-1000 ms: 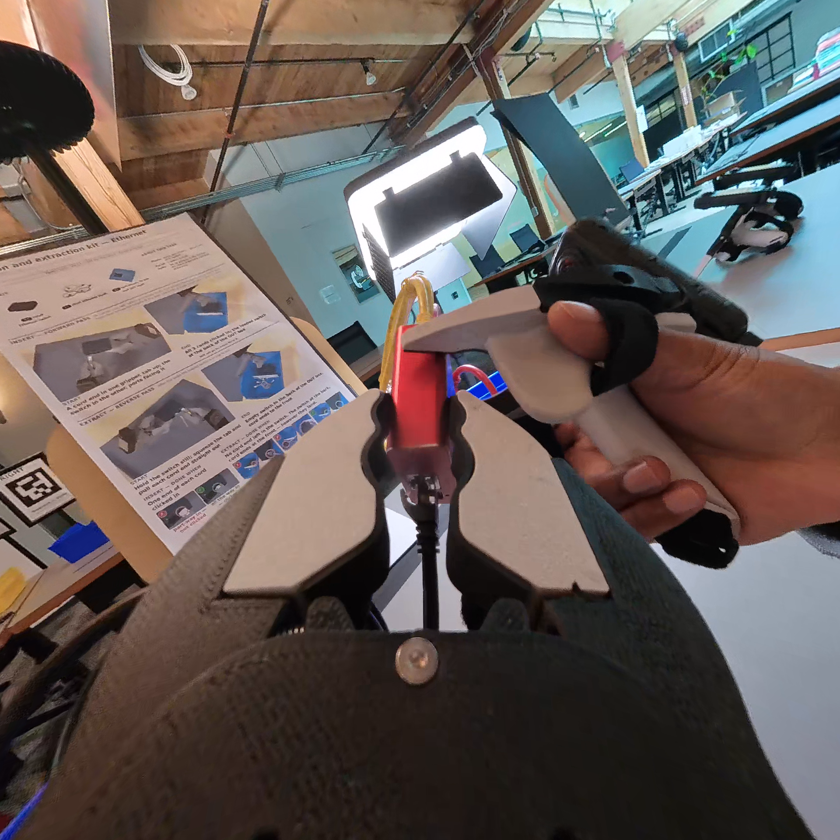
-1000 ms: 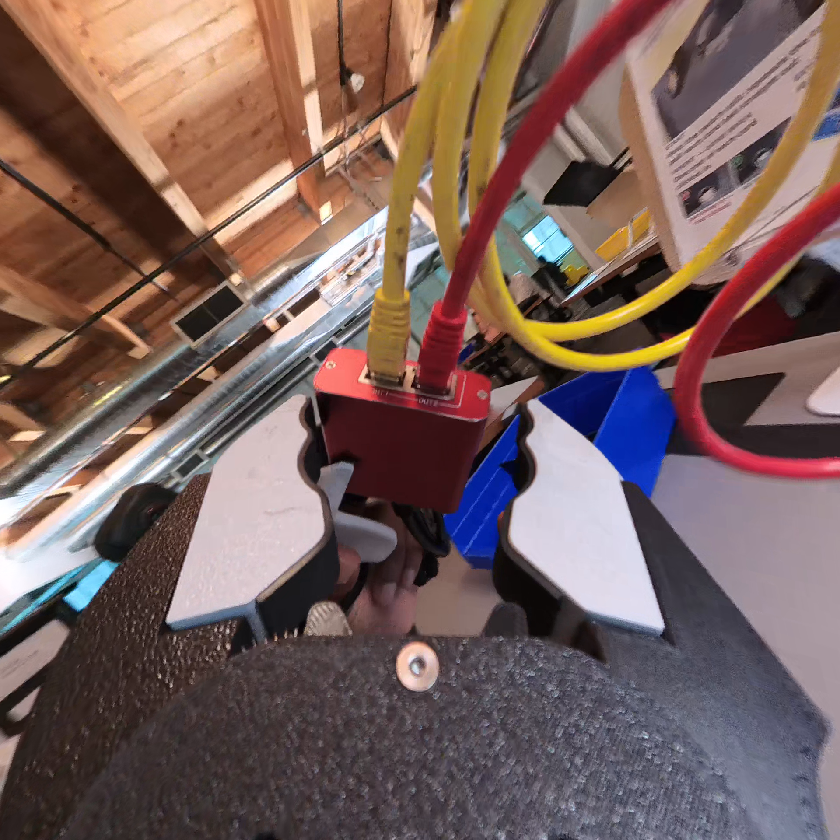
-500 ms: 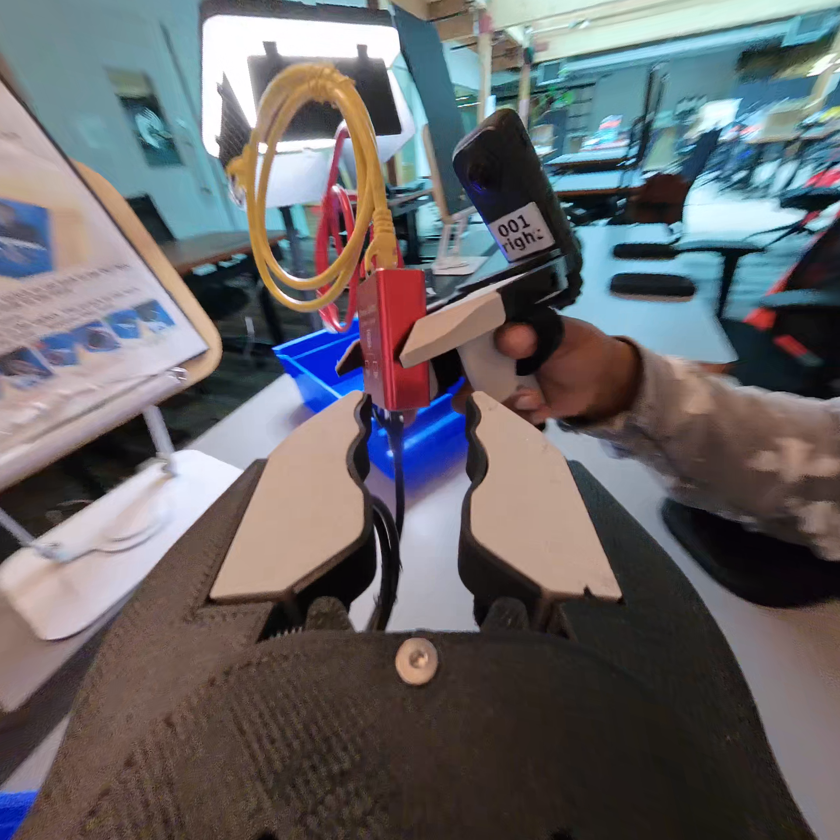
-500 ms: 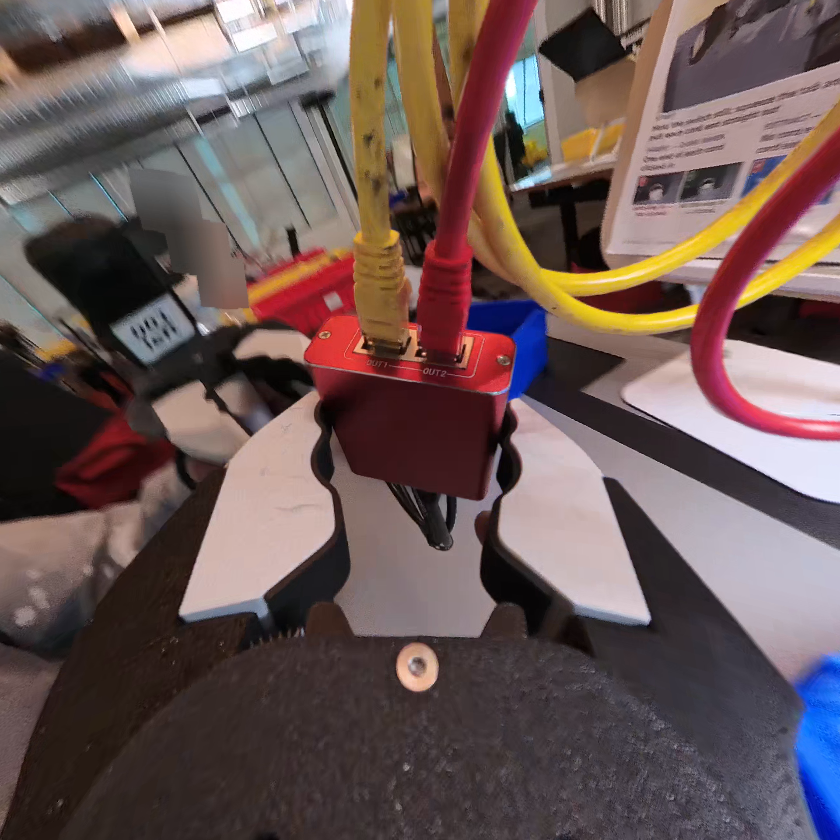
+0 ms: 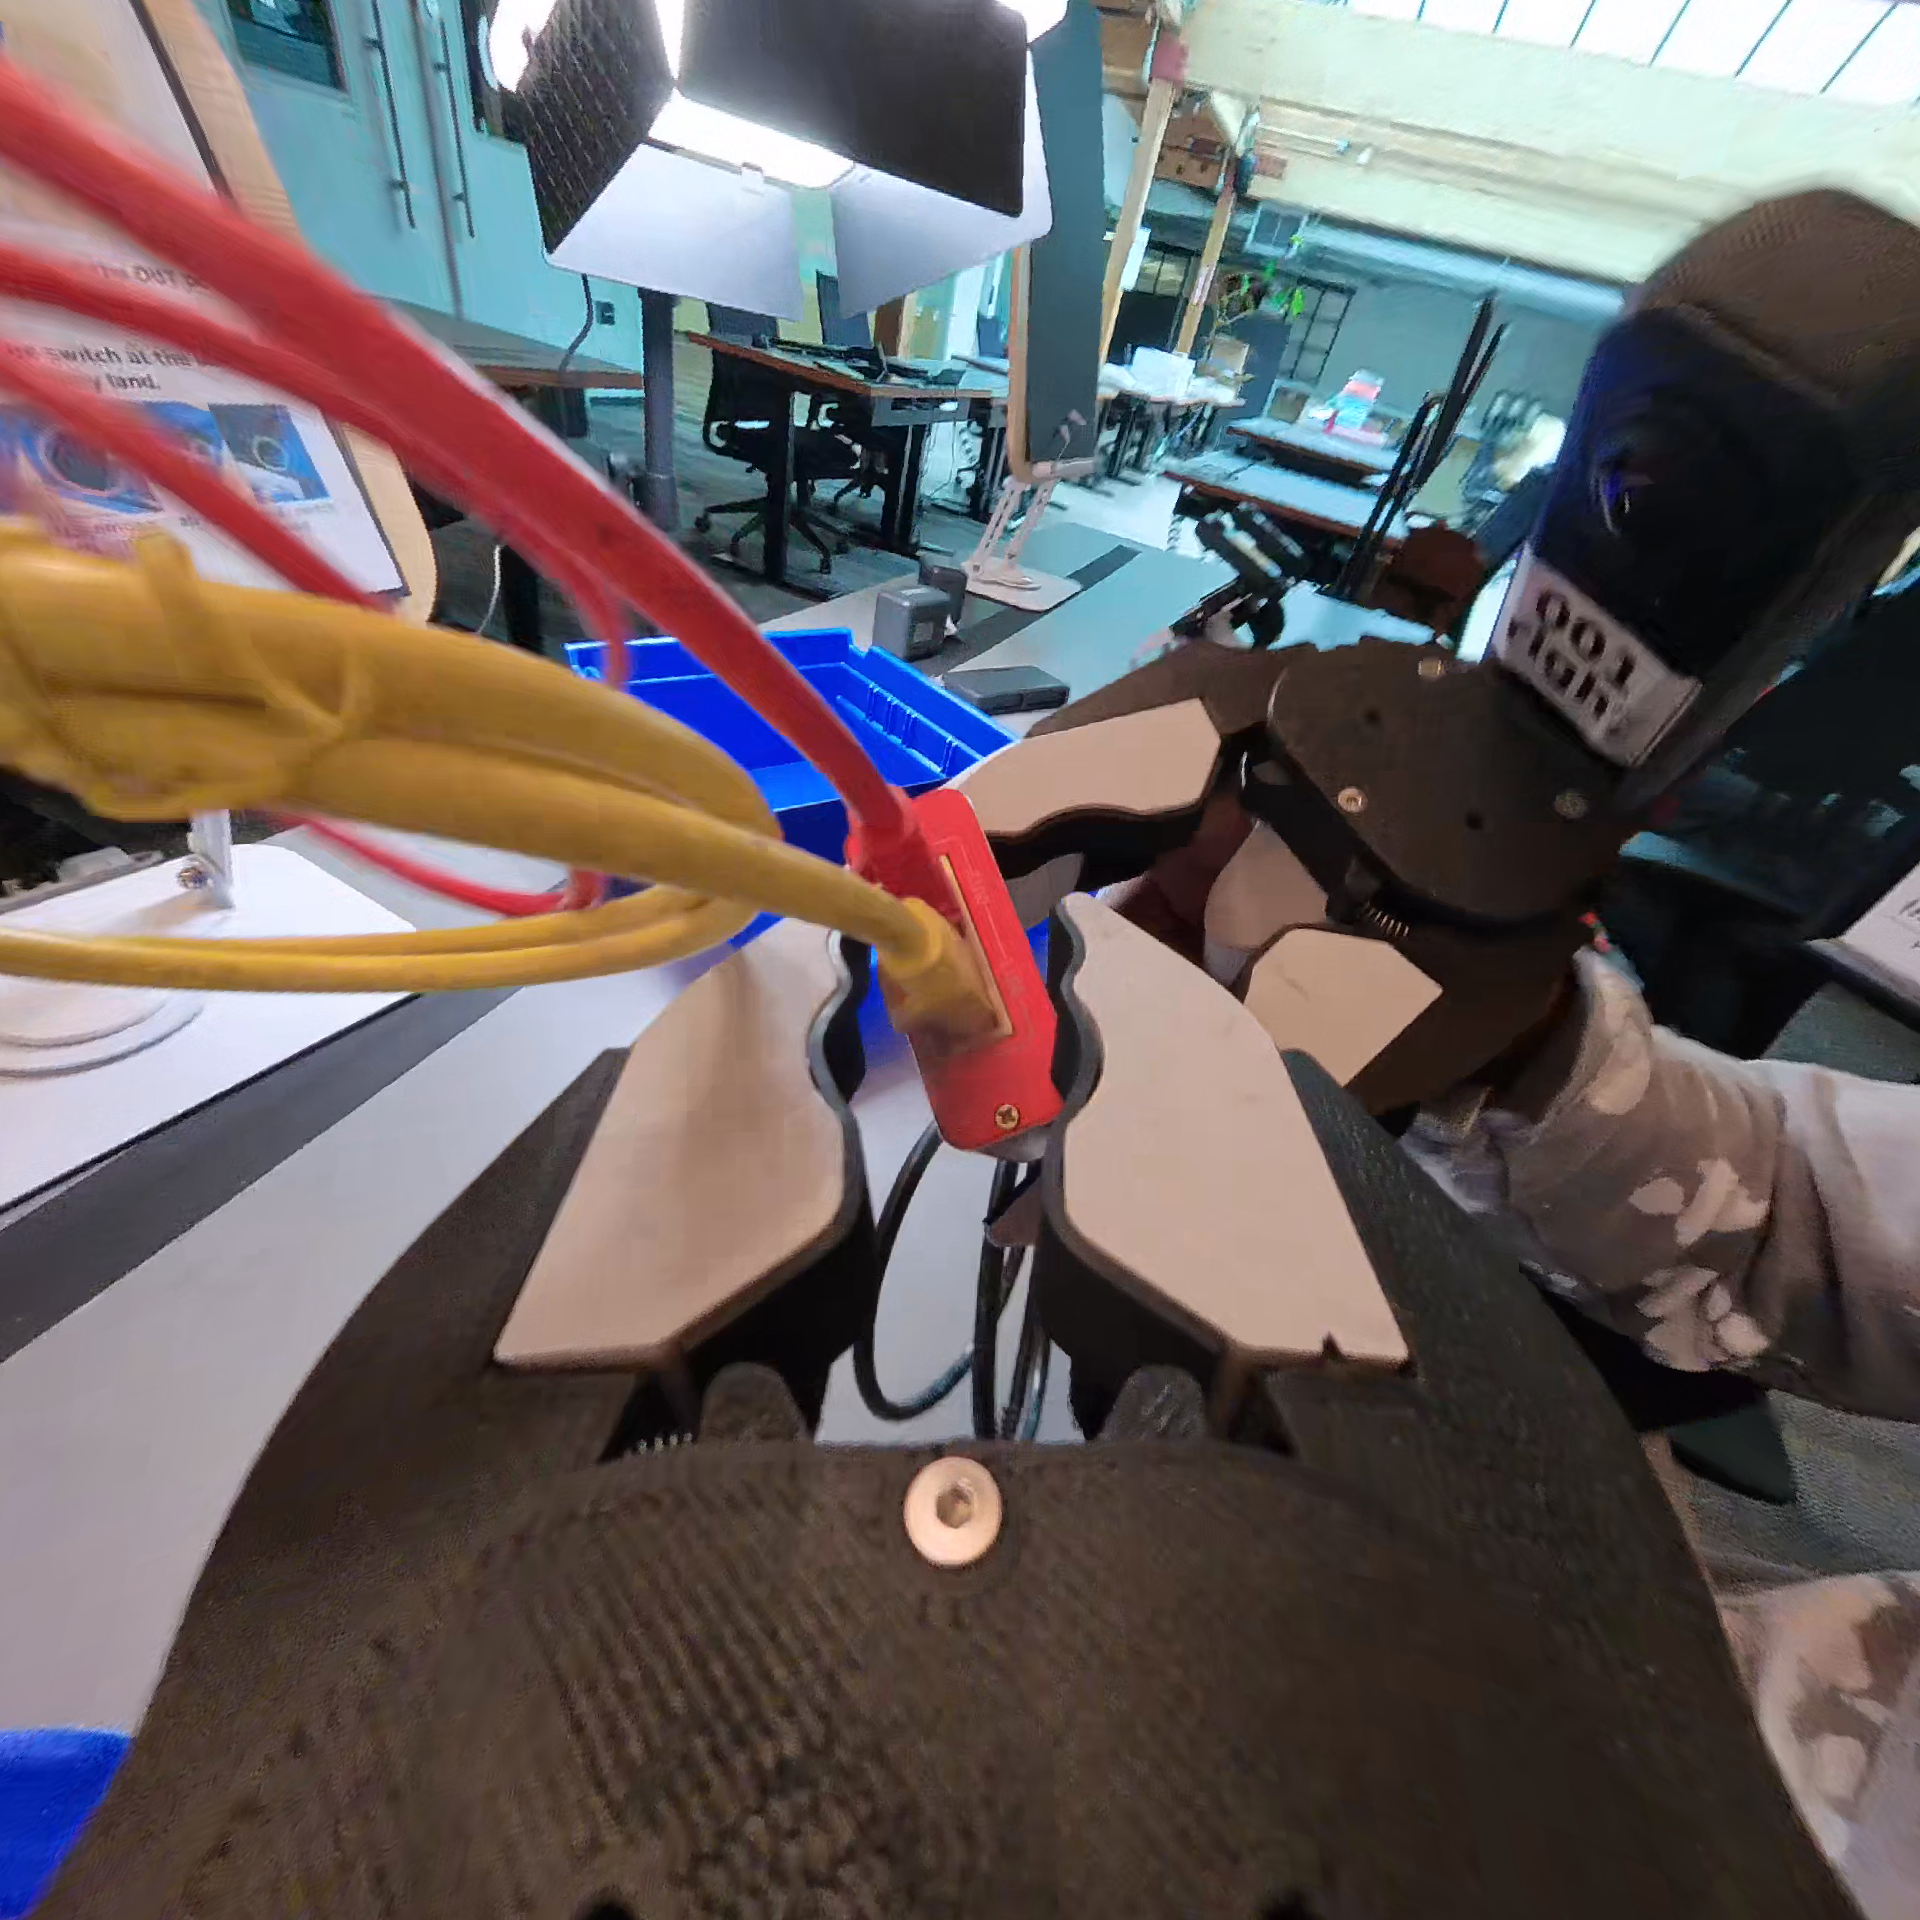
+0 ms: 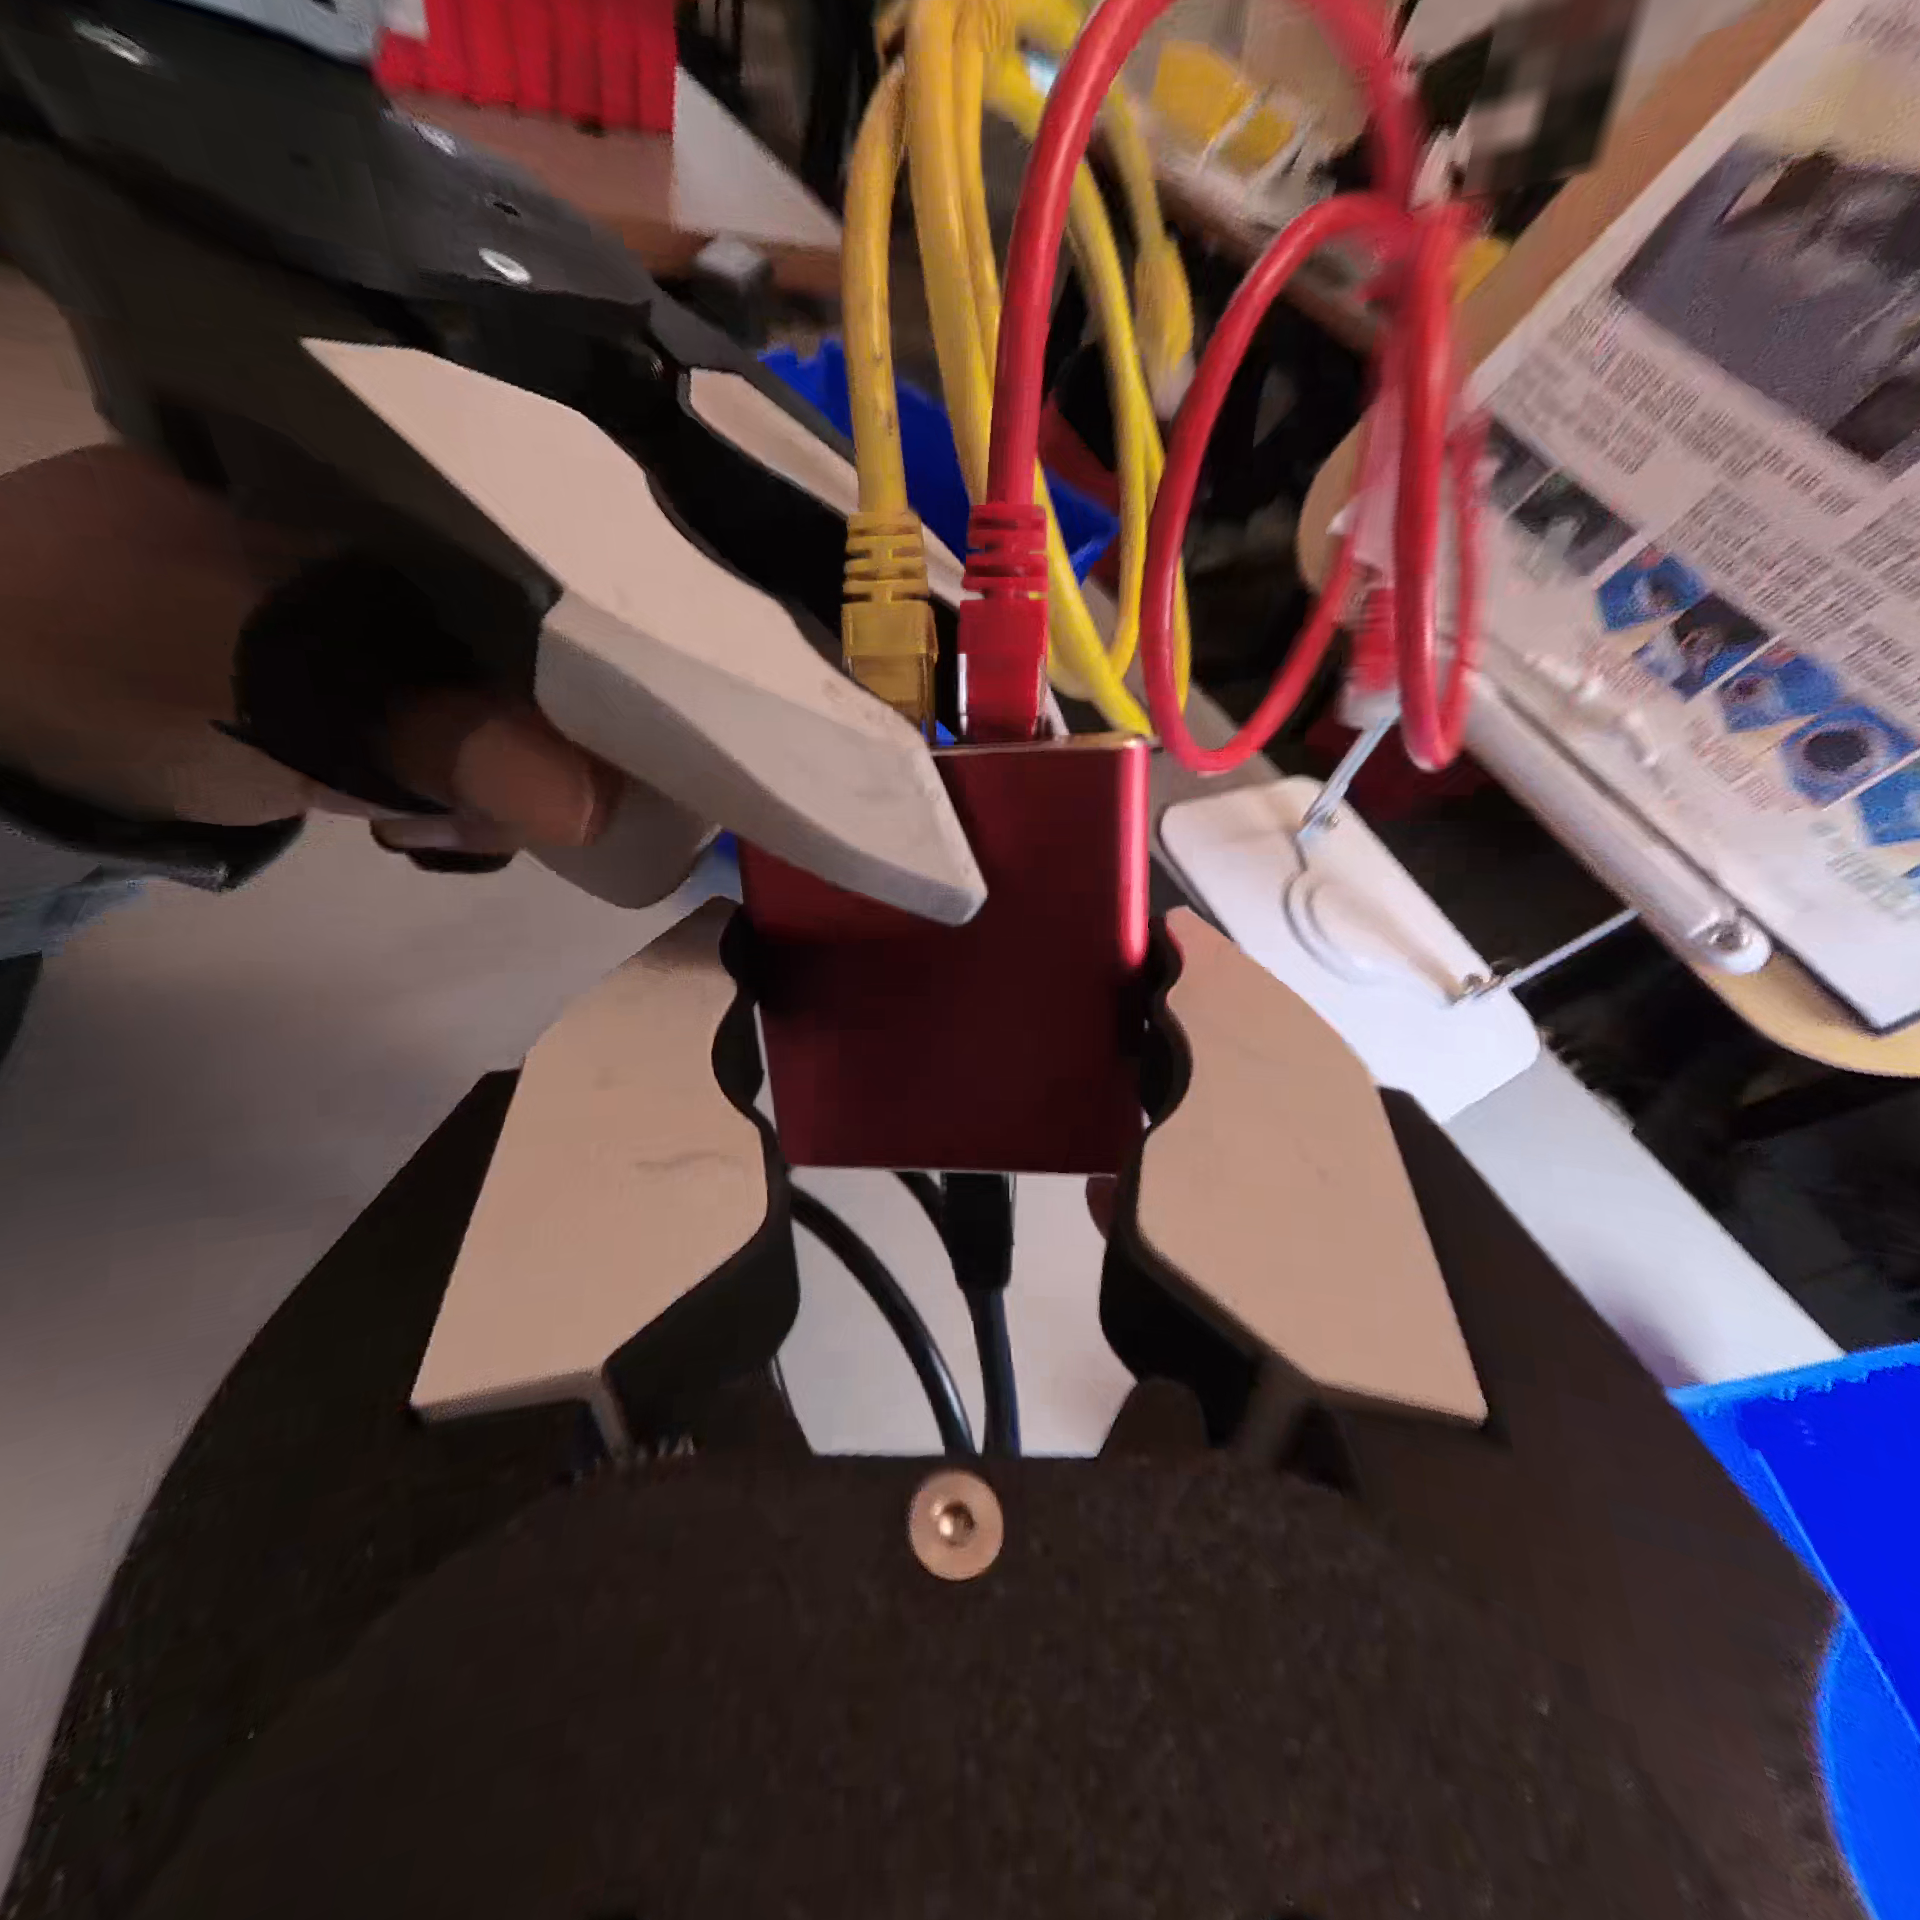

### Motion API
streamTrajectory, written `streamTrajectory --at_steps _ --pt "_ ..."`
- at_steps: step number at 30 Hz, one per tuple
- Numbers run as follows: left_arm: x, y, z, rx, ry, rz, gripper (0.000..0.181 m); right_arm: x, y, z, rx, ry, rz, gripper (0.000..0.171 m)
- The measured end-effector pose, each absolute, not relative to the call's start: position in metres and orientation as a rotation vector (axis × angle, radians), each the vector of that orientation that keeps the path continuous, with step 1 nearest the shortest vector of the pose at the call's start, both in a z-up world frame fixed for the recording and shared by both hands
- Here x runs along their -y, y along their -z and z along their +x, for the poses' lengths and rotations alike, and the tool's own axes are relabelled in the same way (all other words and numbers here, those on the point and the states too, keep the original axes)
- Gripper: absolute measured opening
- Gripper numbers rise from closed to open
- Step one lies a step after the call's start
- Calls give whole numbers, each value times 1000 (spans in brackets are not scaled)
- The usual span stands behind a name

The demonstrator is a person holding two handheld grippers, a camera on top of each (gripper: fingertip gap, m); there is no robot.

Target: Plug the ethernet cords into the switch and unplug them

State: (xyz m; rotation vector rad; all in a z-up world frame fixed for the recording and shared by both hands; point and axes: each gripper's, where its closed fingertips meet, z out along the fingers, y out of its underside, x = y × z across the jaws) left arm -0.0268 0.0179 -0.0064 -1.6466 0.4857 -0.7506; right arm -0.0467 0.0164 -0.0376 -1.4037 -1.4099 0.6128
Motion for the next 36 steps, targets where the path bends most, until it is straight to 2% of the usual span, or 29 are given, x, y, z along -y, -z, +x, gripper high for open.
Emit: streamTrajectory --at_steps 3,6,10,13,22,29,33,36 --pt "-16 -1 -37 -467 846 -1611 31 -12 31 -52 1390 -675 -1329 71" --pt "-10 -14 -47 -490 878 -1545 30 -10 36 -47 1457 -767 -1352 79" --pt "14 -38 -48 -593 1027 -1372 30 9 26 -36 1523 -1078 -1265 64" --pt "24 -46 -42 -637 1065 -1281 30 33 9 -31 1516 -1372 -1151 44" --pt "34 -48 -24 -699 1086 -1151 29 41 -12 -31 1417 -1490 -1134 30" --pt "19 -30 -26 -680 1001 -1442 32 12 -28 4 1524 -1001 -1245 27" --pt "14 -33 -42 -635 950 -1460 34 -41 -61 54 1555 -609 -1439 27" --pt "17 -44 -49 -615 947 -1429 33 -101 -78 103 1580 -141 -1625 27"
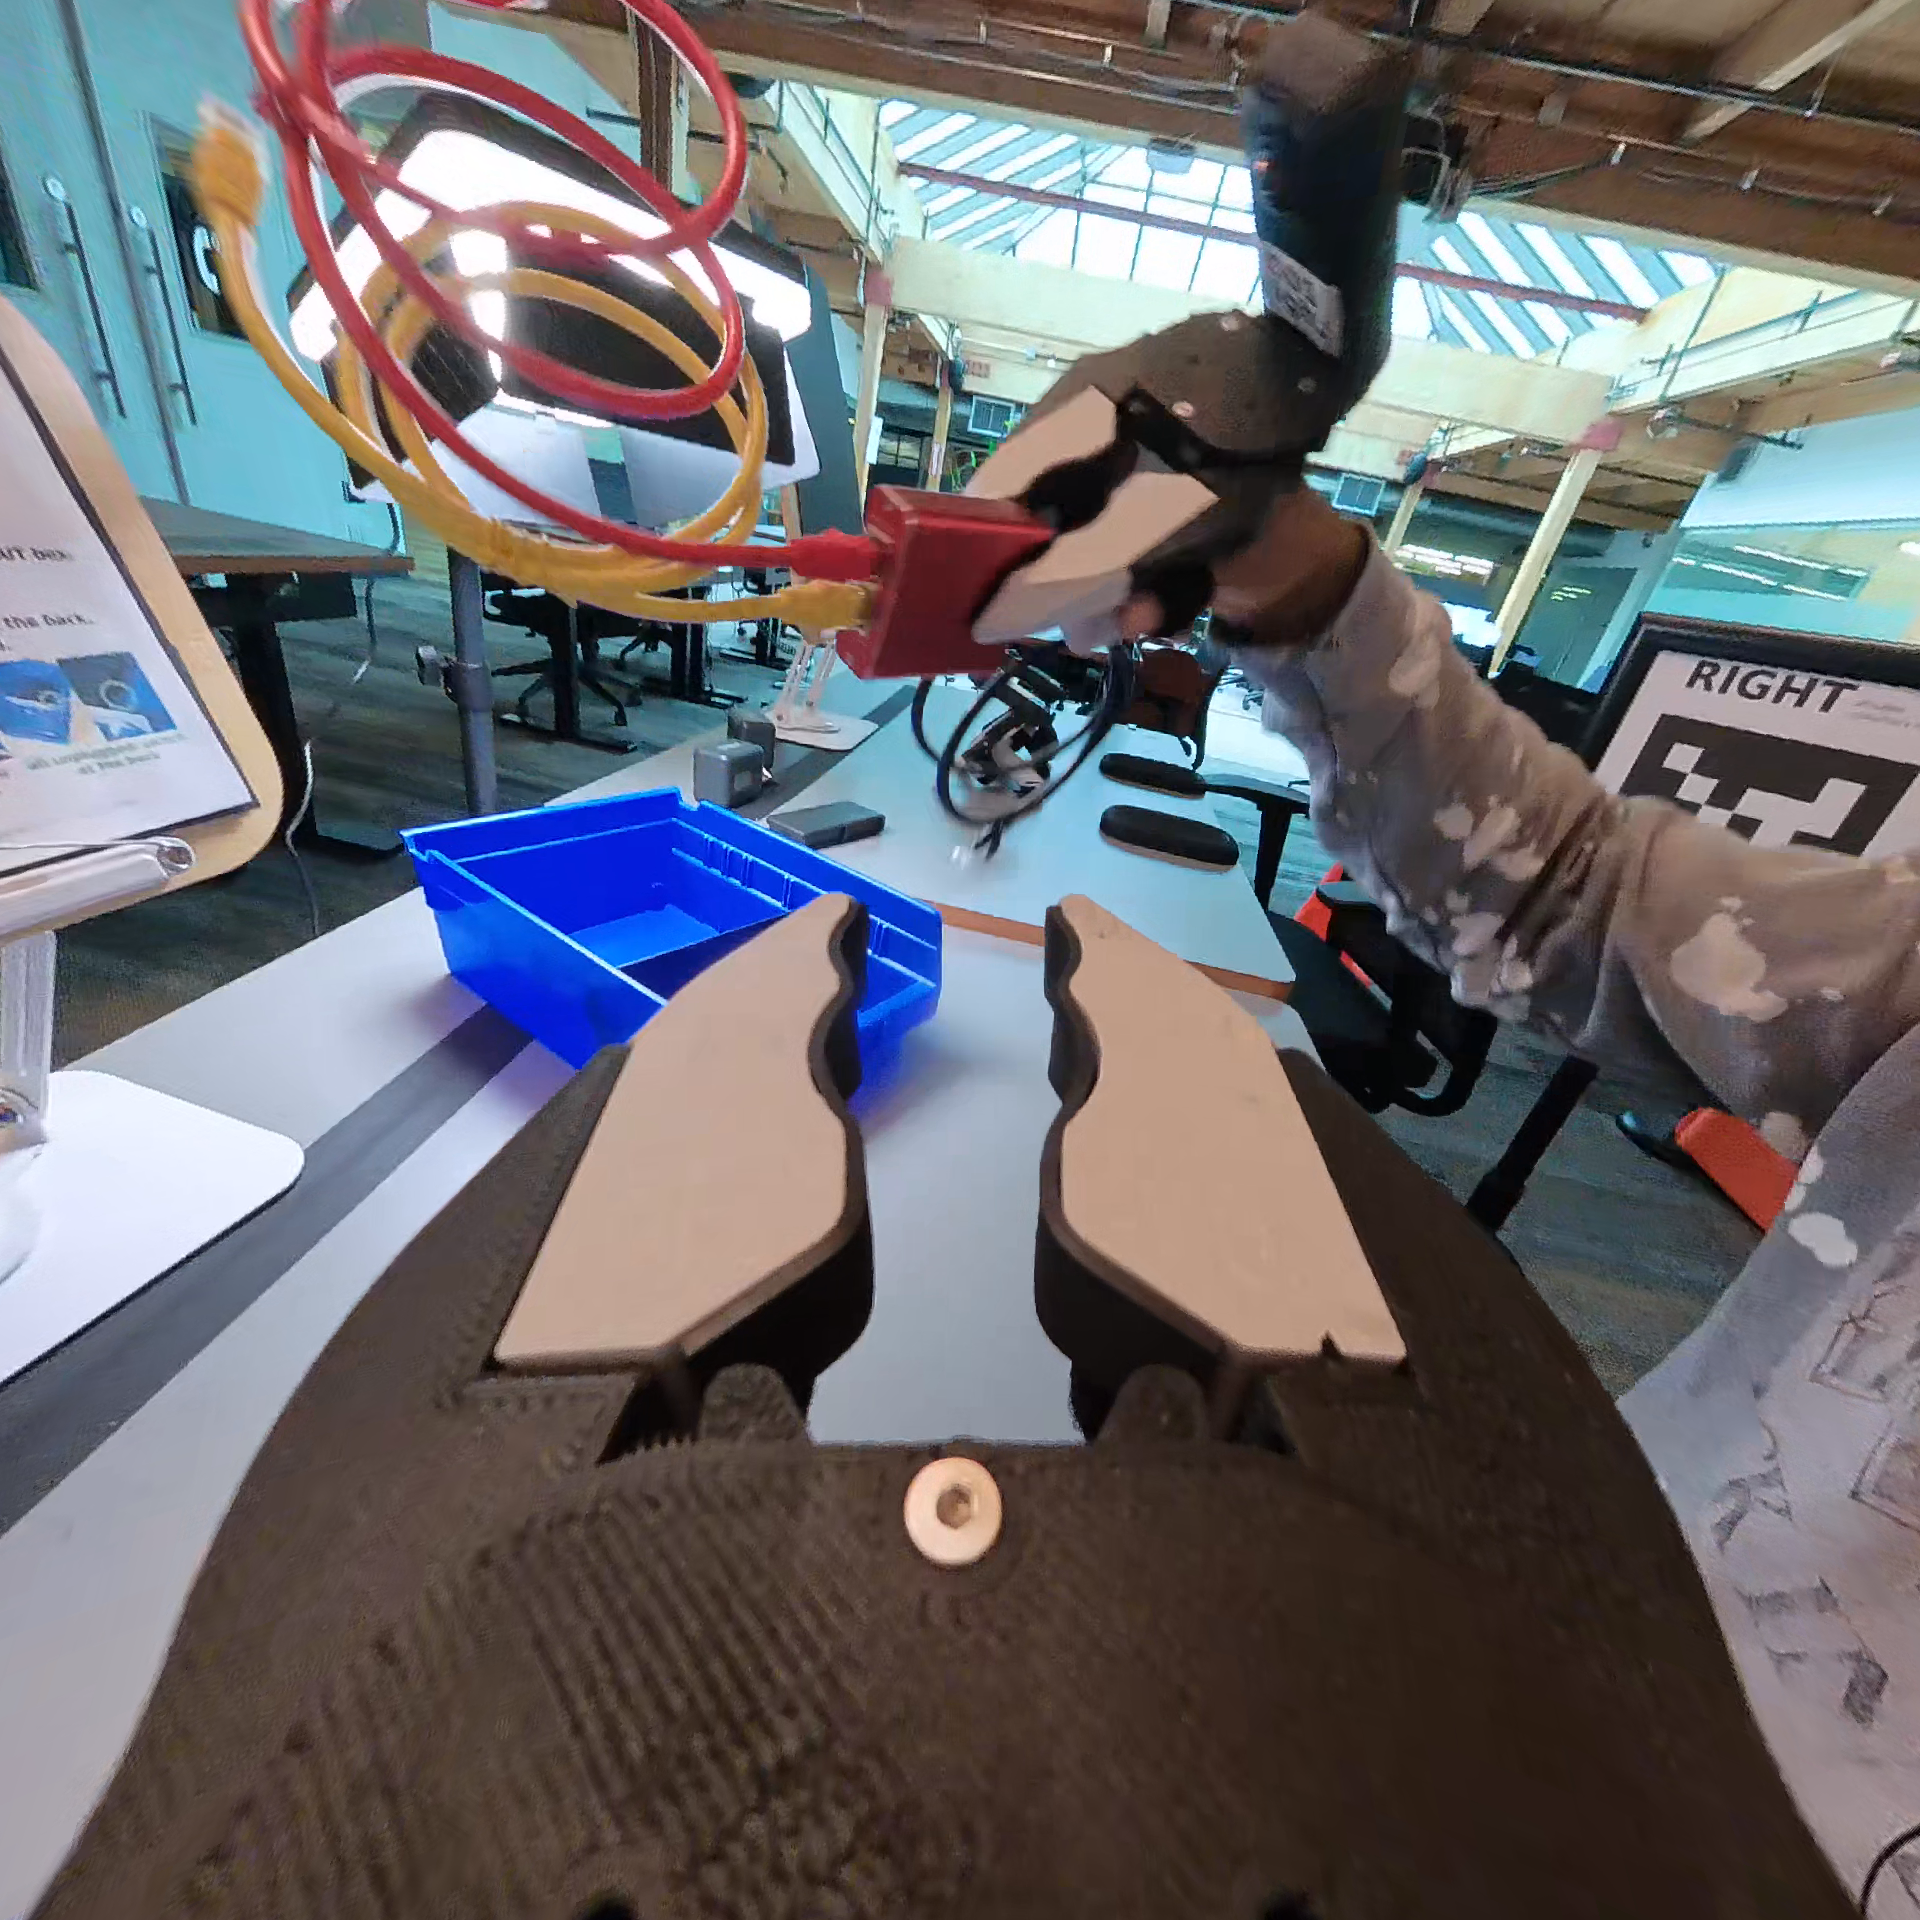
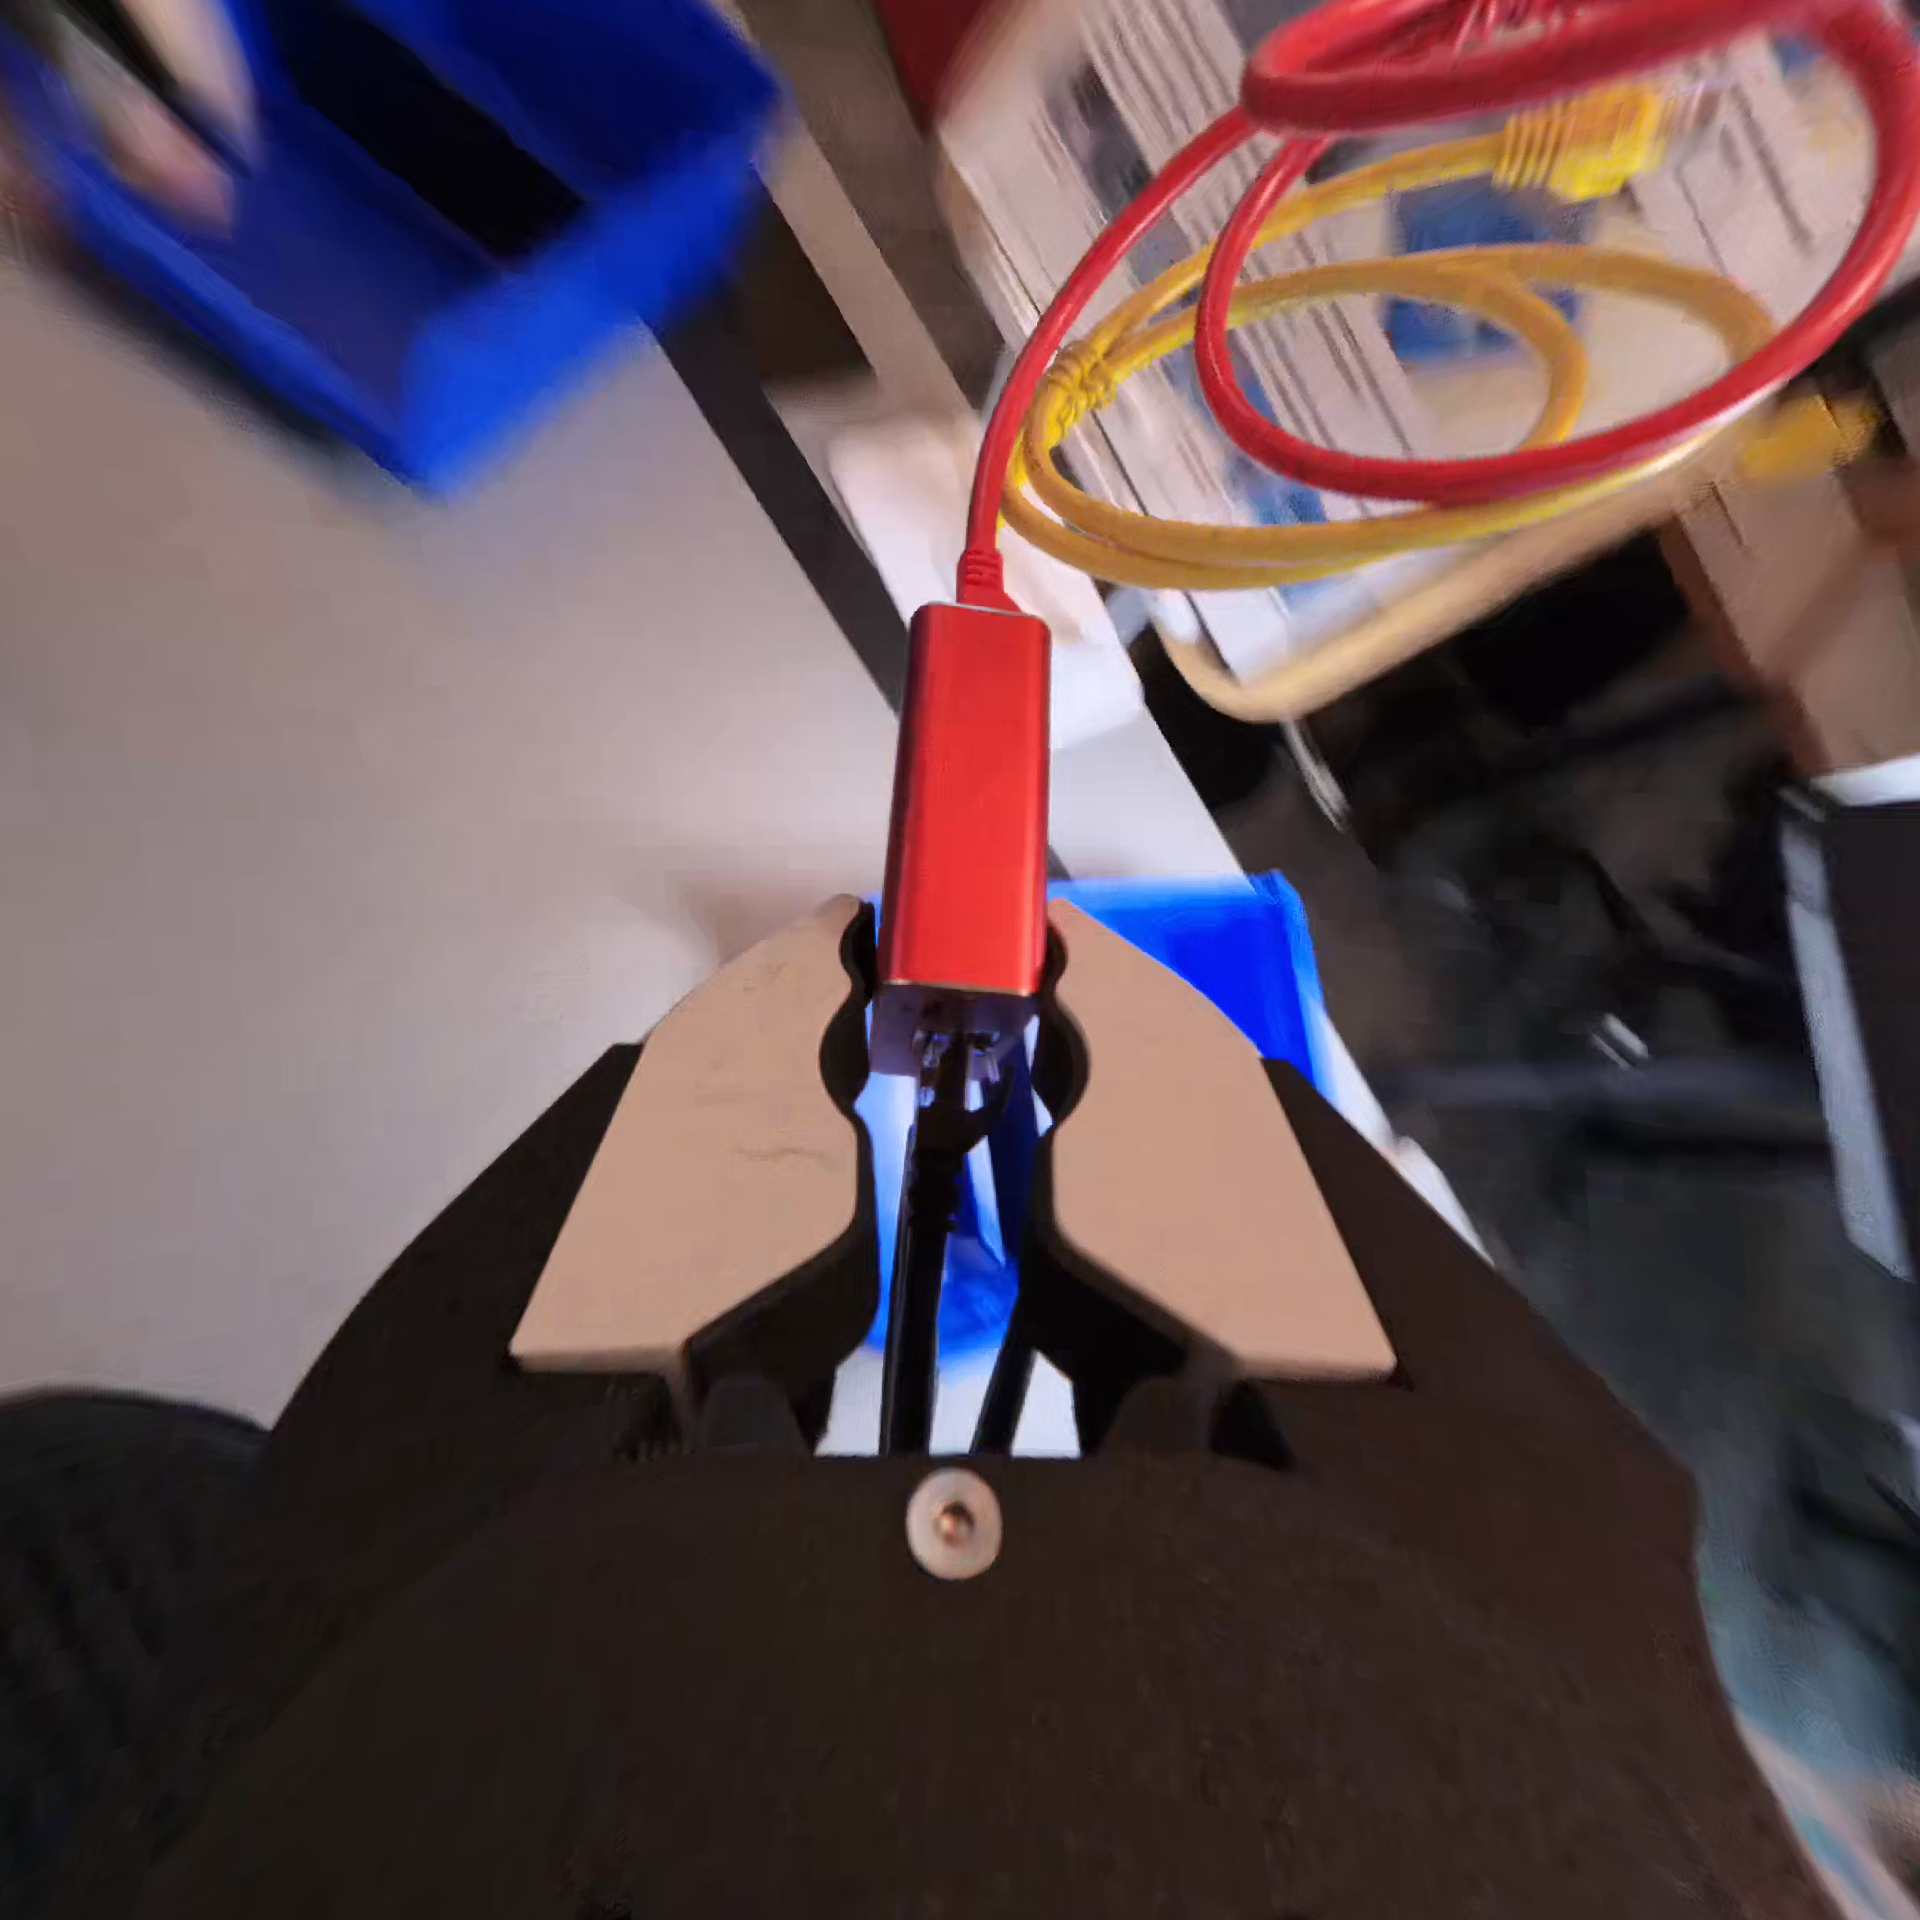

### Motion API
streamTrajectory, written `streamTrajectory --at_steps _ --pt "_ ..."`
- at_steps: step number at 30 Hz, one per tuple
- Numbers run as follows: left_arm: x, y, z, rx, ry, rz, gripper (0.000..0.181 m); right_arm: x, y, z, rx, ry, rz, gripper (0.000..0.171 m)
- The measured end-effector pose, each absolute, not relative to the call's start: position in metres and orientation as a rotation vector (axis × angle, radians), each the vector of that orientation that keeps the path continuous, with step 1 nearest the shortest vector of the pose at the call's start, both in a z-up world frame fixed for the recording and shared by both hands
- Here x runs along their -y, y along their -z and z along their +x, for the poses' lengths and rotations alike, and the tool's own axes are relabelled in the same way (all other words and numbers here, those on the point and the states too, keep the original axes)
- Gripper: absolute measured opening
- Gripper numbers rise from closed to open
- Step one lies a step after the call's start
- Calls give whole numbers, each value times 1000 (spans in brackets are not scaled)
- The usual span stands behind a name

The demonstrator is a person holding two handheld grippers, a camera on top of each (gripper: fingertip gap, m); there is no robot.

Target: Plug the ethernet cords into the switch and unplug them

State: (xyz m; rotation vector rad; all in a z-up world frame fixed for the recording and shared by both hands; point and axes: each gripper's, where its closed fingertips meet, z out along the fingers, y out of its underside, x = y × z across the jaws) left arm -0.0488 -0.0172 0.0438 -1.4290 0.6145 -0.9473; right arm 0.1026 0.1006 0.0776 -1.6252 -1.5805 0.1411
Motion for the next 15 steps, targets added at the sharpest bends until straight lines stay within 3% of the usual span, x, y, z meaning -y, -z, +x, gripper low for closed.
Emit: streamTrajectory --at_steps 7,15 --pt "24 -50 -48 -643 914 -1418 31 -207 -59 204 1653 772 -1987 27" --pt "22 -48 -58 -622 910 -1424 29 -279 36 240 1769 1230 -2175 27"
